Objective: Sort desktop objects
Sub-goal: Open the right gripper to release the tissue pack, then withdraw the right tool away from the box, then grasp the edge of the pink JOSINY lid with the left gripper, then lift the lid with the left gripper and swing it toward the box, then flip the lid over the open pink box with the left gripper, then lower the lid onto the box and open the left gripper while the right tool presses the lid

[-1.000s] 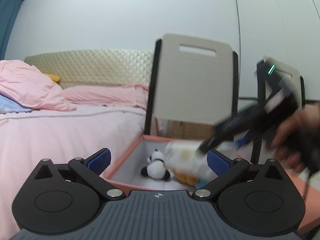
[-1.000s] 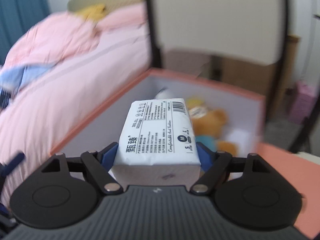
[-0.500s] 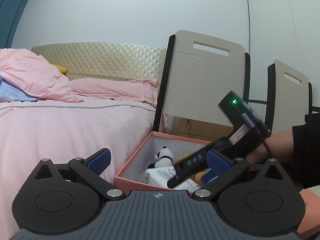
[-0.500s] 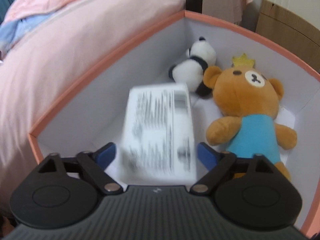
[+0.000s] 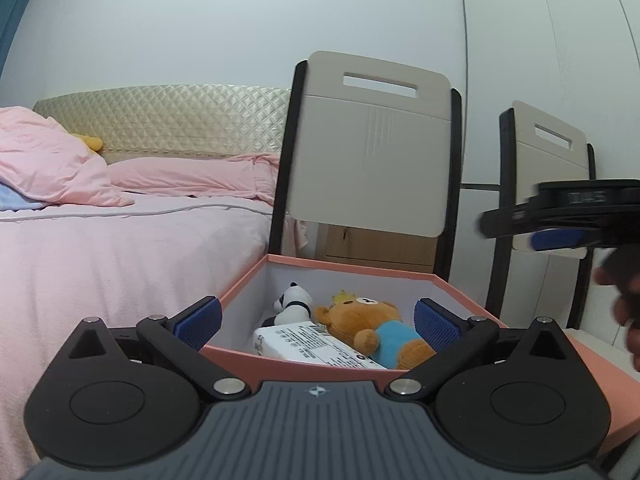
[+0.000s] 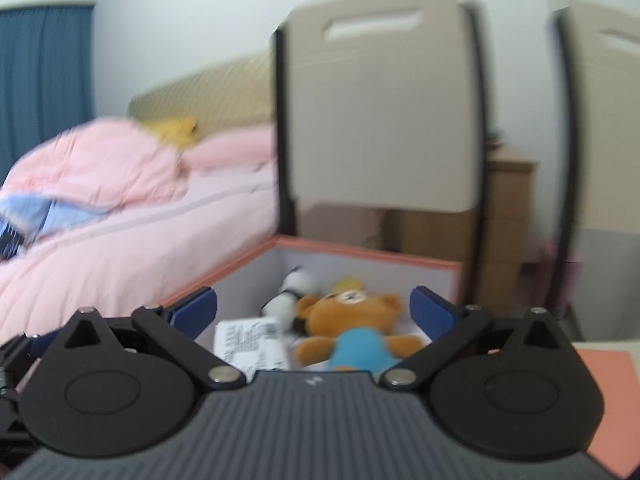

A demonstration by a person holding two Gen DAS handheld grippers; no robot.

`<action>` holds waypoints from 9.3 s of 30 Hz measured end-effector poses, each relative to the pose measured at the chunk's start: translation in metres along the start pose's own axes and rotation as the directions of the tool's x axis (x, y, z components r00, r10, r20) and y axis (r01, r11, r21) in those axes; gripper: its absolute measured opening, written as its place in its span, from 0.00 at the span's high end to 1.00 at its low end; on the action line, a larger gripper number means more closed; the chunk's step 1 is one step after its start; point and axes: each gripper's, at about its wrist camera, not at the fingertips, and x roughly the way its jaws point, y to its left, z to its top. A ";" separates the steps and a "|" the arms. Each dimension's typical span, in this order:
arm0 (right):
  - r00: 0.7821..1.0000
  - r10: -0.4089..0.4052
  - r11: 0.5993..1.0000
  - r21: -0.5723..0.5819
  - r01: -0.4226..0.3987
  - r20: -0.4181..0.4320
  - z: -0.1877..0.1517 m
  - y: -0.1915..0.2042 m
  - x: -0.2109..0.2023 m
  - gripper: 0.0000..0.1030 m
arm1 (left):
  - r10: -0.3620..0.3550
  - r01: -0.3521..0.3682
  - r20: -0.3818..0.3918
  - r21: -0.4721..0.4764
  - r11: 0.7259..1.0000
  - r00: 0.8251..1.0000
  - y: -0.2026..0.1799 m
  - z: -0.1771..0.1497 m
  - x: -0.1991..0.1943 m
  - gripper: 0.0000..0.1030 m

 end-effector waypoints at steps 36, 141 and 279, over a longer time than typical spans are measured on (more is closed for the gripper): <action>0.934 -0.273 0.962 0.080 0.261 0.230 -0.092 -0.032 -0.113 0.00 | -0.048 0.053 -0.043 0.104 0.993 0.998 -0.033 -0.022 0.008 0.00; 0.913 0.041 0.778 0.586 0.226 -0.407 -0.192 -0.296 -0.182 0.00 | -0.850 0.242 -0.339 -0.856 0.457 0.403 -0.060 -0.180 0.031 0.49; 0.984 0.142 0.909 0.379 -0.173 0.109 -0.087 -0.093 0.028 0.21 | 0.071 -0.072 -0.014 -0.102 0.992 0.997 0.044 0.014 0.065 0.10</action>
